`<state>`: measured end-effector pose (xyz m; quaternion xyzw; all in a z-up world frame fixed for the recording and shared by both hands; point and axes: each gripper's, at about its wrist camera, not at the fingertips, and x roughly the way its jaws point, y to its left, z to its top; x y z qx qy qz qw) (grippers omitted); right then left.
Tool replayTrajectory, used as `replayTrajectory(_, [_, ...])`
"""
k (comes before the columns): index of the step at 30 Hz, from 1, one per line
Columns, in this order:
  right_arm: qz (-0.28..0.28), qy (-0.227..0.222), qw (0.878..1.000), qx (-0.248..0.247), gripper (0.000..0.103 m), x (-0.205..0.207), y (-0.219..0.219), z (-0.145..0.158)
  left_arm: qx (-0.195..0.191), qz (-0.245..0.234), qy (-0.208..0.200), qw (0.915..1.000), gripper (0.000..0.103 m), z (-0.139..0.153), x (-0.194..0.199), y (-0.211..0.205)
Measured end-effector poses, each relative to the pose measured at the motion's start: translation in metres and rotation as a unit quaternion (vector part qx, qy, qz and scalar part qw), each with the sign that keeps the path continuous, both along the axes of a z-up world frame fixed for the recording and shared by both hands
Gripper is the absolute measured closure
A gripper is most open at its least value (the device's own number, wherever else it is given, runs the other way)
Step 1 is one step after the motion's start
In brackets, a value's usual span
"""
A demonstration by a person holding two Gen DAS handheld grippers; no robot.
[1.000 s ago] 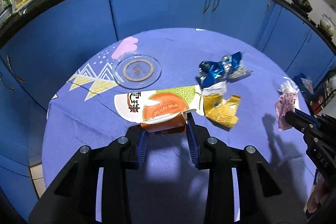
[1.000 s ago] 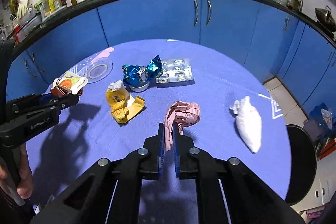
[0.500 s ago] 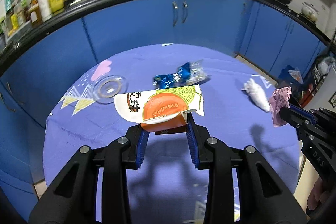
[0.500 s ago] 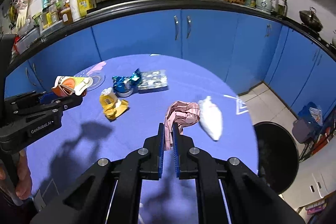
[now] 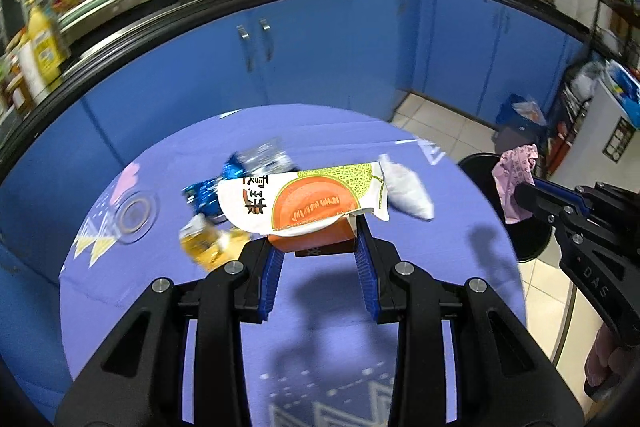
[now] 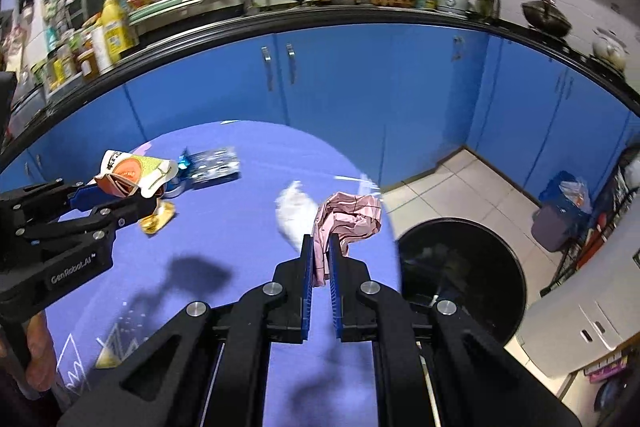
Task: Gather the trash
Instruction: 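Carry both items over the black bin while the right tool releases the pink cloth inside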
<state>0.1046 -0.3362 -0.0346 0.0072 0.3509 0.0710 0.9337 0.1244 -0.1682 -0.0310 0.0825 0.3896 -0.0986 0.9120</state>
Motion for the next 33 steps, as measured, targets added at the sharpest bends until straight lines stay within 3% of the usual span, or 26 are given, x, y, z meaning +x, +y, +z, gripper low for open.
replayTrajectory(13, [-0.054,-0.013,0.998,-0.02,0.095,0.0,-0.048,-0.004,0.016,-0.056,-0.004,0.9983,0.068,0.002,0.01,-0.069])
replayTrajectory(33, [-0.096,-0.047,0.994,-0.026,0.095,0.021,-0.101,0.014,0.013,-0.088,-0.022,0.9958,0.067,0.019,0.04,-0.125])
